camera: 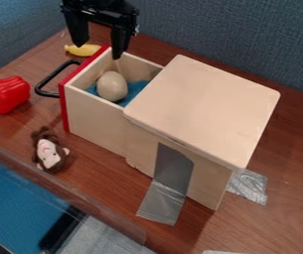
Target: Close the drawer
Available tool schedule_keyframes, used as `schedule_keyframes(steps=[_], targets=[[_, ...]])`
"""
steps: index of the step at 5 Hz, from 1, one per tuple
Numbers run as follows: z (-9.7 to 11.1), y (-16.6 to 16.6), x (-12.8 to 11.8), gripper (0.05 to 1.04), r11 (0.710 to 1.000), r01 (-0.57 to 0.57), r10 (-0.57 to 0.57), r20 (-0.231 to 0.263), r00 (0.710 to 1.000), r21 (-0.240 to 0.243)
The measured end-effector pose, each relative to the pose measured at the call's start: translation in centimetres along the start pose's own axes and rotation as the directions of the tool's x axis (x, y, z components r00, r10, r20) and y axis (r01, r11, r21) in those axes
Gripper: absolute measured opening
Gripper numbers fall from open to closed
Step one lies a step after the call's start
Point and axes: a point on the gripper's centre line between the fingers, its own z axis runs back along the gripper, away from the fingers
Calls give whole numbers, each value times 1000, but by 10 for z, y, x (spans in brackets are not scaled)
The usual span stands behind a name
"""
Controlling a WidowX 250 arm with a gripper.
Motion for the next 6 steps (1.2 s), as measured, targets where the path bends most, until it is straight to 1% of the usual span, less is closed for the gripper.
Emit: schedule_keyframes(steps=[1,2,3,4,5,6], targets=[[-7,-1,-2,1001,1000,-3,3,-27,1000,-11],[-1,36,-9,1001,994,-86,83,-41,996,-62],[10,82,-12,1001,987,-151,151,-1,988,-61],[-10,113,-15,1001,986,-141,141,-3,990,-91],[-38,135,-20,1001,981,-154,152,-27,988,-117],[-65,137,-22,1001,984,-136,130,-65,989,-111]])
